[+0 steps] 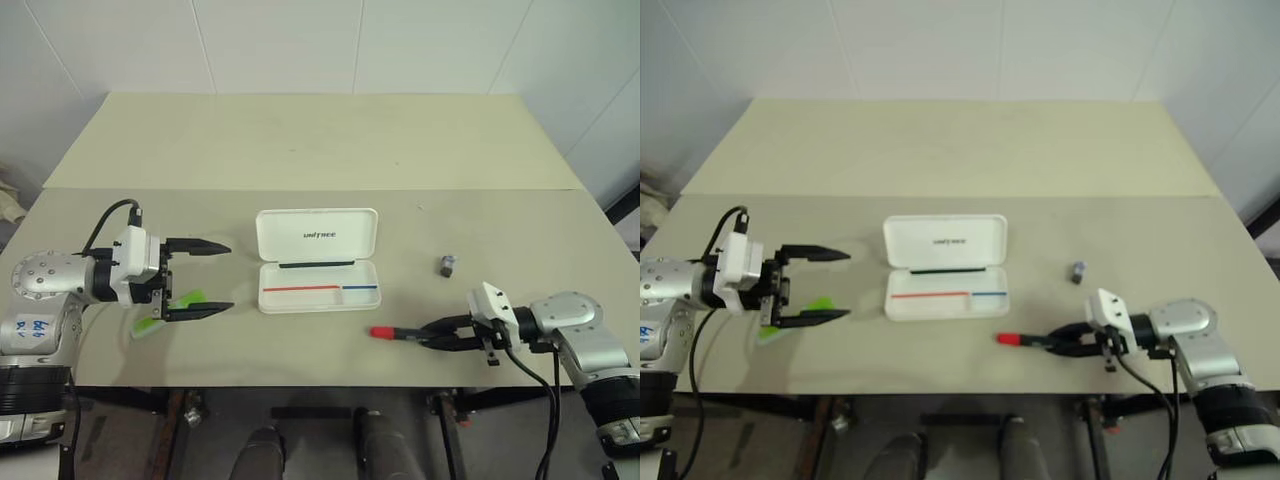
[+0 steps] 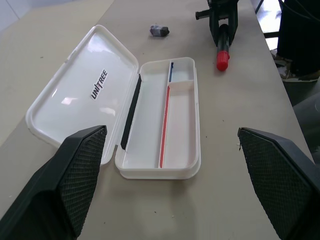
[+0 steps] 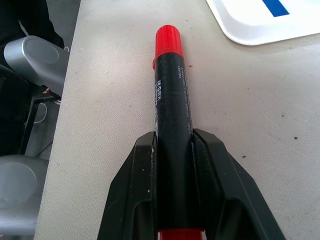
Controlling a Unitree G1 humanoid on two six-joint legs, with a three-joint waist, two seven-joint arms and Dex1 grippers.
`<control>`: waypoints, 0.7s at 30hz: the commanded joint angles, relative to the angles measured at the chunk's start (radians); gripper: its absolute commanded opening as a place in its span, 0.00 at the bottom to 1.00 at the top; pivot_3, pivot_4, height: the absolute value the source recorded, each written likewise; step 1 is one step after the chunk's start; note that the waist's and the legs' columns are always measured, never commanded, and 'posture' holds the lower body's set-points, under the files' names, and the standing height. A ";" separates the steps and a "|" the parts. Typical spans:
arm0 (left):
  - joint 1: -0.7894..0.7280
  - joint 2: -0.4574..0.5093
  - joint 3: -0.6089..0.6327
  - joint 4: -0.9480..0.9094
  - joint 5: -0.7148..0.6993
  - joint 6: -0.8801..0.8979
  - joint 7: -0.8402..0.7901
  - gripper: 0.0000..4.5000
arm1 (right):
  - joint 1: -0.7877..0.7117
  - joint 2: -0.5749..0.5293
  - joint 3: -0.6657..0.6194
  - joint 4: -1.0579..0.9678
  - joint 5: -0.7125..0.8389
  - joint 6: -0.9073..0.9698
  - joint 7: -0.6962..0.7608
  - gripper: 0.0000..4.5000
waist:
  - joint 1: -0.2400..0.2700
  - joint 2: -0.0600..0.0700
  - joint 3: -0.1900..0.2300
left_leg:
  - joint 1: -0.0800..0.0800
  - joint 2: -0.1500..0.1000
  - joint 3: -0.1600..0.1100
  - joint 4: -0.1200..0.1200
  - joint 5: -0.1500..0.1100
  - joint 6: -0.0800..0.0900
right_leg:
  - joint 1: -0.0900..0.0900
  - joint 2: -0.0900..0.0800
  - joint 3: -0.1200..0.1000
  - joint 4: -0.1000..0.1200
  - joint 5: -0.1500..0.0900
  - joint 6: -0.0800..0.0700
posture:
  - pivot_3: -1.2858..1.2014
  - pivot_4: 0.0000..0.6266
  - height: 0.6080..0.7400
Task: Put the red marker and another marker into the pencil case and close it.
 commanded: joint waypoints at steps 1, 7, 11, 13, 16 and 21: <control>0.009 0.020 0.034 -0.023 -0.004 -0.022 0.009 1.00 | -0.021 0.013 0.006 0.022 -0.020 -0.038 0.013 0.15 | -0.006 0.000 0.000 | 0.000 0.000 0.000 0.000 0.000 0.000 | 0.000 0.000 0.000 0.000 0.000 0.000 | 0.52 0.24 1.00; 0.010 0.023 0.036 0.003 0.001 -0.044 0.009 1.00 | -0.085 0.024 -0.003 -0.009 -0.004 -0.022 0.001 0.15 | -0.017 0.000 0.000 | 0.001 0.000 0.000 0.001 0.000 0.000 | 0.000 0.000 0.000 0.002 0.000 0.000 | 0.52 0.24 1.00; 0.015 0.025 0.038 0.013 0.001 -0.056 0.010 1.00 | -0.176 0.031 -0.005 -0.037 0.003 0.049 -0.018 0.15 | -0.017 0.000 0.000 | 0.001 0.000 0.000 0.000 0.000 0.000 | 0.000 0.000 0.001 0.002 0.000 0.000 | 0.52 0.24 1.00; 0.010 0.023 0.035 0.023 0.004 -0.061 0.011 1.00 | -0.227 0.050 -0.004 -0.043 0.011 0.085 -0.034 0.15 | -0.015 0.000 0.000 | 0.001 0.000 0.000 0.000 0.000 0.000 | -0.001 0.000 0.001 0.002 0.000 0.000 | 0.52 0.24 1.00; 0.001 0.017 0.029 0.035 0.006 -0.066 0.017 1.00 | -0.299 0.095 0.015 -0.048 -0.001 0.102 -0.052 0.15 | -0.015 0.000 0.000 | 0.000 0.000 0.000 -0.001 0.000 0.000 | -0.001 0.000 0.000 0.002 0.001 0.002 | 0.52 0.24 1.00; -0.006 0.003 0.018 0.033 0.005 -0.060 0.033 1.00 | -0.410 0.220 0.070 -0.014 -0.057 0.107 -0.115 0.15 | -0.017 0.000 0.000 | -0.001 0.000 0.000 -0.002 0.000 0.000 | -0.003 0.000 0.000 0.002 0.008 0.014 | 0.52 0.24 1.00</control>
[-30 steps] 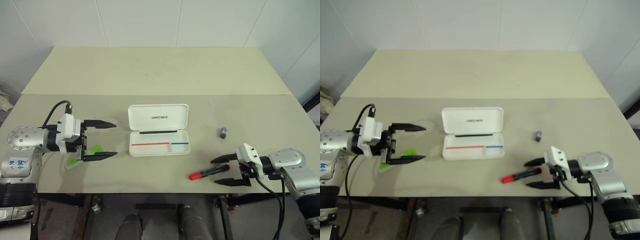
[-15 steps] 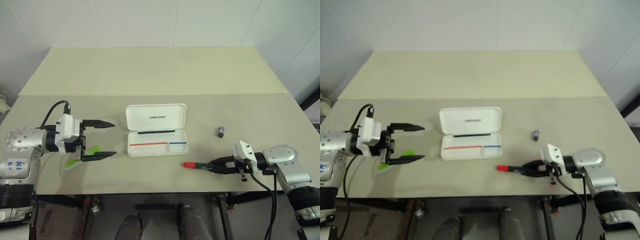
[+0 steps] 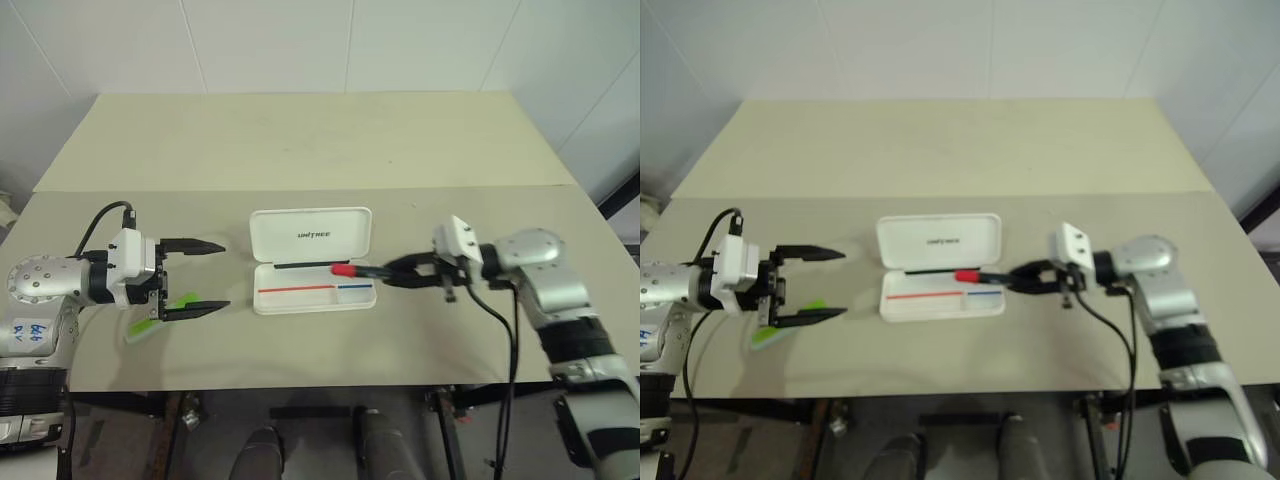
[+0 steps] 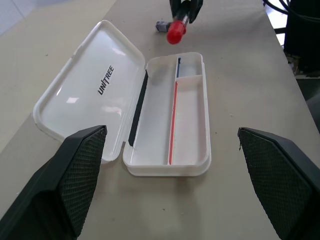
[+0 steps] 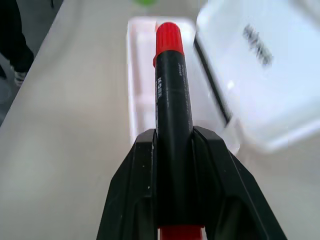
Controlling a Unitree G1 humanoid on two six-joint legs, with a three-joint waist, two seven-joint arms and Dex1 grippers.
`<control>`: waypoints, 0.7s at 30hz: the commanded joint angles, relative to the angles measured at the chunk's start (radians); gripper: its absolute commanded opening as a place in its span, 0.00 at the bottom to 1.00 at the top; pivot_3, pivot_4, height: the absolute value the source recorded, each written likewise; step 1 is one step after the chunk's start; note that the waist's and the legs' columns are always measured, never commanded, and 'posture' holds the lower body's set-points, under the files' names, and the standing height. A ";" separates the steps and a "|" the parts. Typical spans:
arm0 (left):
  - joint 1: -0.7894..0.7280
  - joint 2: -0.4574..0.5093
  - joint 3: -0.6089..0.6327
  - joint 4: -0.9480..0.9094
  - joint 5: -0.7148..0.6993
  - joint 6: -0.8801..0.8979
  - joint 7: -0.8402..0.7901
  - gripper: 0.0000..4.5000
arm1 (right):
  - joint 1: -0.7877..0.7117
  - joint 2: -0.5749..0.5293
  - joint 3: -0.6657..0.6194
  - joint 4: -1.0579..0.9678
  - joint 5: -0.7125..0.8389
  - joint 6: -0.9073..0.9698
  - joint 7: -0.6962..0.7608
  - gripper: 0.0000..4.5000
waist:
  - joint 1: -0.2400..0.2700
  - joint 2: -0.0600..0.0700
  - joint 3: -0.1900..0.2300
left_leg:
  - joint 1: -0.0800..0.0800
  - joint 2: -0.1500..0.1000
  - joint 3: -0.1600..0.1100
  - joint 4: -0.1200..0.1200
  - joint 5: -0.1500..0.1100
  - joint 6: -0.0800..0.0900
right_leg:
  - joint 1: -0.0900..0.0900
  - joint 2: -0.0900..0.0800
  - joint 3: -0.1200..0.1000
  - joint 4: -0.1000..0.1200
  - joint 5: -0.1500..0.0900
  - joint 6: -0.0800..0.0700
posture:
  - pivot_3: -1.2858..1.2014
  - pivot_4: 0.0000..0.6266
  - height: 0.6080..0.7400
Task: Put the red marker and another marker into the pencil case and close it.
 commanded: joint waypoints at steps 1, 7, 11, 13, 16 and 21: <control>-0.017 0.000 0.010 -0.009 0.001 -0.007 0.017 1.00 | -0.046 0.044 0.022 0.010 -0.028 -0.010 -0.031 0.15 | 0.002 0.000 0.000 | 0.000 0.000 0.000 0.000 0.000 0.000 | -0.001 0.000 0.000 0.001 0.000 0.000 | 0.52 0.24 1.00; -0.023 -0.006 0.002 -0.014 -0.001 -0.001 0.029 1.00 | -0.135 0.188 0.098 0.133 -0.119 -0.098 -0.077 0.15 | 0.003 0.000 0.000 | -0.002 0.000 0.000 -0.002 0.000 0.000 | -0.003 0.000 0.000 0.002 0.000 0.000 | 0.52 0.24 1.00; -0.016 -0.012 -0.003 -0.031 -0.003 0.003 0.038 1.00 | -0.166 0.229 0.110 0.206 -0.143 -0.151 -0.085 0.15 | 0.004 0.000 0.000 | -0.003 0.000 0.000 -0.004 0.000 0.000 | -0.006 0.000 0.000 0.004 0.000 0.000 | 0.52 0.24 1.00; -0.006 -0.015 -0.004 -0.048 -0.007 0.008 0.043 1.00 | -0.178 0.239 0.115 0.236 -0.150 -0.165 -0.076 0.15 | 0.002 0.000 0.000 | -0.003 0.000 0.000 -0.005 0.000 -0.001 | -0.007 0.000 0.000 0.004 0.000 0.000 | 0.52 0.24 1.00; 0.006 -0.015 -0.001 -0.063 -0.009 0.013 0.048 1.00 | -0.197 0.241 0.107 0.291 -0.165 -0.200 -0.079 0.15 | 0.000 0.000 0.000 | -0.004 0.000 0.000 -0.006 0.000 -0.001 | -0.009 0.000 0.000 0.005 0.000 -0.001 | 0.52 0.24 1.00; 0.014 -0.013 0.006 -0.072 -0.011 0.016 0.057 1.00 | -0.220 0.225 0.100 0.381 -0.189 -0.251 -0.065 0.15 | -0.002 0.000 0.000 | -0.003 0.000 0.000 -0.007 0.000 -0.001 | -0.009 0.000 0.000 0.005 0.000 -0.001 | 0.52 0.24 1.00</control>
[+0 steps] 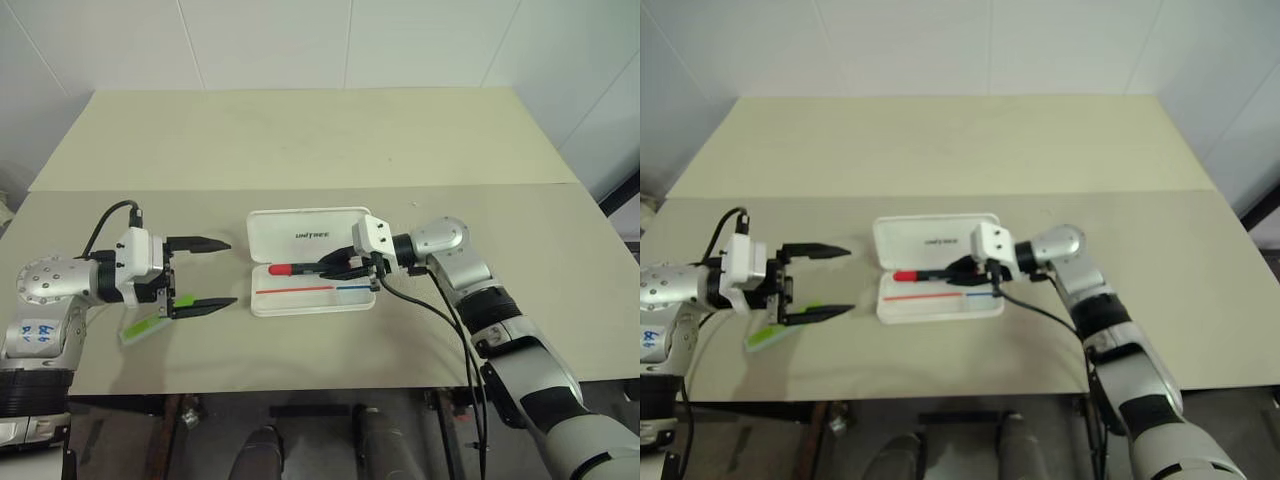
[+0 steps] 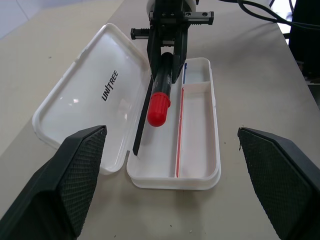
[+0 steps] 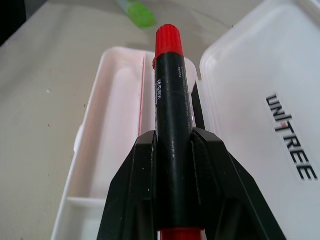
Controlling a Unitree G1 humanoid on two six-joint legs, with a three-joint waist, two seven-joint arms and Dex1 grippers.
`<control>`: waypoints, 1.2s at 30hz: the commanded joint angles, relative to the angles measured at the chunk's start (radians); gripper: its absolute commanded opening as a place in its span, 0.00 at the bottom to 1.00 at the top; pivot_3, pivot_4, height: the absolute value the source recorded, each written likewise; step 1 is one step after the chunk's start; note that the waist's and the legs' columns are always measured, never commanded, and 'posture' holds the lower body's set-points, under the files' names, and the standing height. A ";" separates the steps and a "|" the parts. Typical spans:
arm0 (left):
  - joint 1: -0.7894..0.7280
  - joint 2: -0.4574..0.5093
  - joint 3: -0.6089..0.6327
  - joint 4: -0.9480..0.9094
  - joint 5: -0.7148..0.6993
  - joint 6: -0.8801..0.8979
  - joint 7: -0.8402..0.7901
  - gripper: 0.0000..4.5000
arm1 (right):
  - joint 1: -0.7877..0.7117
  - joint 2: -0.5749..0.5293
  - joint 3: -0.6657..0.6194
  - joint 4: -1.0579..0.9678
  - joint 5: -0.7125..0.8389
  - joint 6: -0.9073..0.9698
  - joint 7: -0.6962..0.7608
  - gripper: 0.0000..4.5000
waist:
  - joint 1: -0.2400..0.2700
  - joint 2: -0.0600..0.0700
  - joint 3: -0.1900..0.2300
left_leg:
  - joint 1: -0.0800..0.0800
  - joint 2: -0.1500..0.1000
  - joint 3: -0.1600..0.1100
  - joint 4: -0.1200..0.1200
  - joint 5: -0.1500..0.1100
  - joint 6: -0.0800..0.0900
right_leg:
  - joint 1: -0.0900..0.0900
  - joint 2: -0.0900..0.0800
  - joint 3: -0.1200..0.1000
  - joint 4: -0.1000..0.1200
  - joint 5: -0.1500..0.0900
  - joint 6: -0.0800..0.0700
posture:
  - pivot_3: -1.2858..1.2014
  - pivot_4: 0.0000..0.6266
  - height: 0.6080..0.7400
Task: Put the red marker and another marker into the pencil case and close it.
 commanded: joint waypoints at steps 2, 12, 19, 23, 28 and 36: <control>0.007 0.001 0.020 -0.040 -0.010 0.000 0.017 1.00 | -0.027 -0.007 -0.015 0.042 -0.009 -0.050 0.013 0.15 | 0.000 0.000 0.000 | 0.000 0.000 0.000 0.000 0.000 0.000 | 0.000 0.000 0.000 0.000 0.000 0.000 | 0.52 0.24 1.00; 0.008 0.001 0.017 -0.052 -0.011 0.002 0.026 1.00 | -0.050 0.015 -0.027 0.073 -0.008 -0.069 0.006 0.87 | 0.000 0.000 0.000 | 0.000 0.000 0.000 0.000 0.000 0.000 | 0.000 0.000 0.000 0.000 0.000 0.000 | 0.52 0.24 1.00; 0.031 -0.003 0.023 -0.068 -0.012 0.006 0.042 1.00 | 0.016 -0.009 -0.070 -0.108 0.114 0.025 0.084 0.99 | 0.000 0.000 0.000 | 0.000 0.000 0.000 0.000 0.000 0.000 | 0.000 0.000 0.000 0.000 0.000 0.000 | 0.52 0.24 1.00; 0.091 0.012 0.065 -0.078 -0.012 0.008 0.069 1.00 | 0.116 -0.081 -0.113 -0.314 0.225 0.151 0.139 0.99 | 0.004 0.000 0.000 | 0.000 0.000 0.000 -0.001 0.000 0.000 | 0.000 0.000 0.000 0.000 0.000 0.000 | 0.52 0.24 1.00; 0.188 0.040 0.141 -0.057 -0.005 -0.006 0.082 1.00 | 0.202 -0.181 -0.152 -0.478 0.298 0.261 0.143 0.99 | 0.005 0.000 0.000 | 0.000 0.000 0.000 -0.001 0.000 0.000 | 0.000 0.000 0.000 0.000 0.000 0.000 | 0.52 0.24 1.00; 0.289 0.084 0.227 0.105 0.034 -0.078 0.069 1.00 | 0.257 -0.306 -0.206 -0.554 0.317 0.308 0.126 0.99 | 0.004 0.000 0.000 | 0.001 0.001 0.001 -0.001 0.000 0.000 | 0.000 0.000 0.000 0.000 -0.001 -0.002 | 0.52 0.24 1.00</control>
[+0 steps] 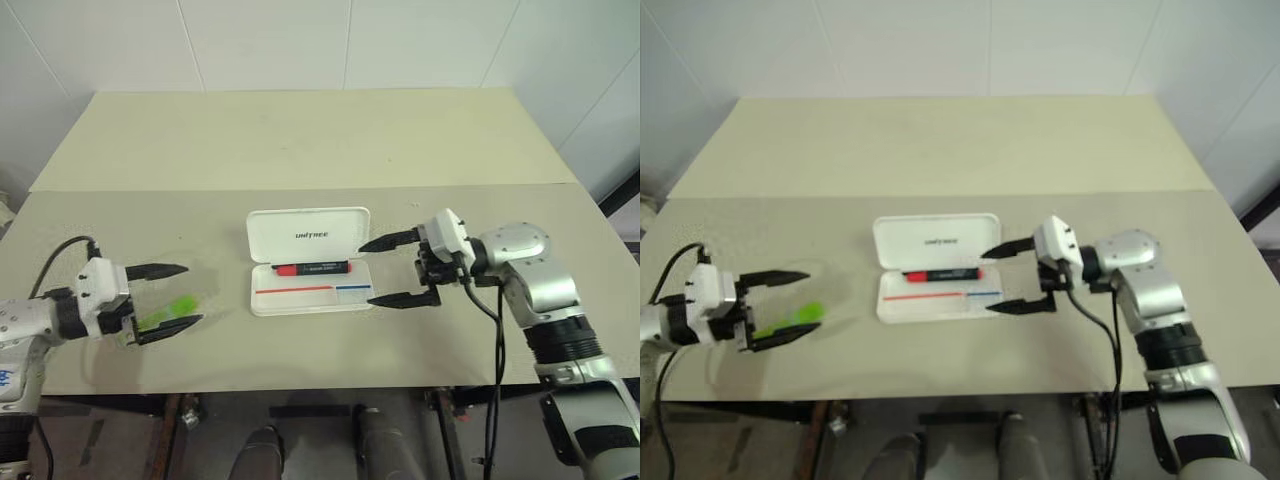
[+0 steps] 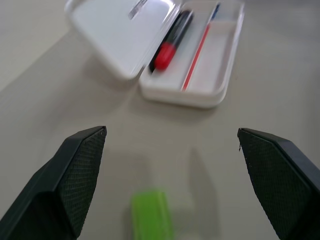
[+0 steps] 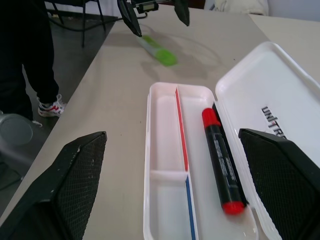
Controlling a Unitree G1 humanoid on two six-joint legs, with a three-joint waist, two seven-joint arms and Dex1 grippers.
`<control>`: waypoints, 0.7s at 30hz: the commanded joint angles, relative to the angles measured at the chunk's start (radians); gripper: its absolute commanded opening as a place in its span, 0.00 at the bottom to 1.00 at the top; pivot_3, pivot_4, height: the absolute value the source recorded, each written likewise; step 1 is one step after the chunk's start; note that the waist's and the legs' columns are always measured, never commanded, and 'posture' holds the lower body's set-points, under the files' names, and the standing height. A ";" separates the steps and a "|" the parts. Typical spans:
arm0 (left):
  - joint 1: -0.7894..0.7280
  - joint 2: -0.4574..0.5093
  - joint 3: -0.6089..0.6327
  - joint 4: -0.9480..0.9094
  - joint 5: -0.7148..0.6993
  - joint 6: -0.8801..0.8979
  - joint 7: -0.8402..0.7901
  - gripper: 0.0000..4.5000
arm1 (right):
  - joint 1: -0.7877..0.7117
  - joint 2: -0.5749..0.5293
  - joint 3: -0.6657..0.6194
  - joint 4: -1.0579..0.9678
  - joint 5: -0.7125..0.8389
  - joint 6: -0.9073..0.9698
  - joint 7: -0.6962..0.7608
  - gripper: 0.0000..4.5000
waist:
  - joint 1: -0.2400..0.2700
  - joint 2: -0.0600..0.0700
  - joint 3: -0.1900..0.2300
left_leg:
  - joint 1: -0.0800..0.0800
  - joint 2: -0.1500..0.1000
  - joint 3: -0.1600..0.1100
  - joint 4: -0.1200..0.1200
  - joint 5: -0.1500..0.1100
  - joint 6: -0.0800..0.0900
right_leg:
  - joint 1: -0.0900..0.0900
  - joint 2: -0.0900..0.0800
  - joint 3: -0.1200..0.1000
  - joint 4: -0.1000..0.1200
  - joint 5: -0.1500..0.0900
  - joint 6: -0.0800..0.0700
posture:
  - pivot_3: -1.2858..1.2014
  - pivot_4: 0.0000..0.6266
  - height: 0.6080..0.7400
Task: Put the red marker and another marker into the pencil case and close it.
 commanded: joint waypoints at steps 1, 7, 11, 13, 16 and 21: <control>0.023 0.026 0.047 0.058 0.012 -0.042 -0.010 1.00 | 0.008 -0.037 -0.049 -0.041 0.024 0.003 -0.004 0.99 | 0.001 0.000 0.000 | 0.000 0.000 0.000 0.000 0.000 0.000 | 0.000 0.000 0.000 0.000 0.000 0.000 | 0.52 0.24 1.00; 0.048 0.027 0.030 0.172 0.030 -0.033 -0.024 1.00 | 0.037 -0.055 -0.073 -0.086 0.033 0.019 -0.040 0.99 | 0.002 0.000 0.000 | 0.000 0.000 0.000 -0.001 0.000 0.000 | 0.000 0.000 0.000 -0.001 0.000 0.000 | 0.52 0.24 1.00; 0.014 0.025 -0.005 0.256 0.066 -0.063 -0.037 1.00 | 0.070 -0.058 -0.072 -0.153 0.043 0.044 -0.067 0.99 | 0.002 0.000 0.000 | 0.000 0.000 0.000 0.000 0.000 0.000 | 0.000 0.000 0.000 0.000 0.000 0.000 | 0.52 0.24 1.00; -0.015 0.024 -0.018 0.300 0.078 -0.072 -0.040 1.00 | 0.081 -0.059 -0.075 -0.183 0.049 0.059 -0.082 0.99 | 0.003 0.000 0.000 | 0.000 0.000 0.000 0.000 0.000 0.000 | 0.000 0.000 0.000 0.000 0.000 0.000 | 0.52 0.24 1.00; -0.043 0.021 -0.032 0.338 0.087 -0.079 -0.047 1.00 | 0.087 -0.062 -0.078 -0.206 0.054 0.072 -0.096 0.99 | 0.004 0.000 0.000 | 0.000 0.000 0.000 0.000 0.000 0.000 | 0.000 0.000 0.000 0.000 0.000 0.000 | 0.52 0.24 1.00; -0.084 0.015 -0.057 0.411 0.097 -0.075 -0.073 0.87 | 0.105 -0.066 -0.084 -0.254 0.066 0.096 -0.127 1.00 | 0.003 0.000 0.000 | 0.000 0.000 0.000 0.000 0.000 0.000 | 0.000 0.000 0.000 0.000 0.000 0.000 | 0.52 0.24 1.00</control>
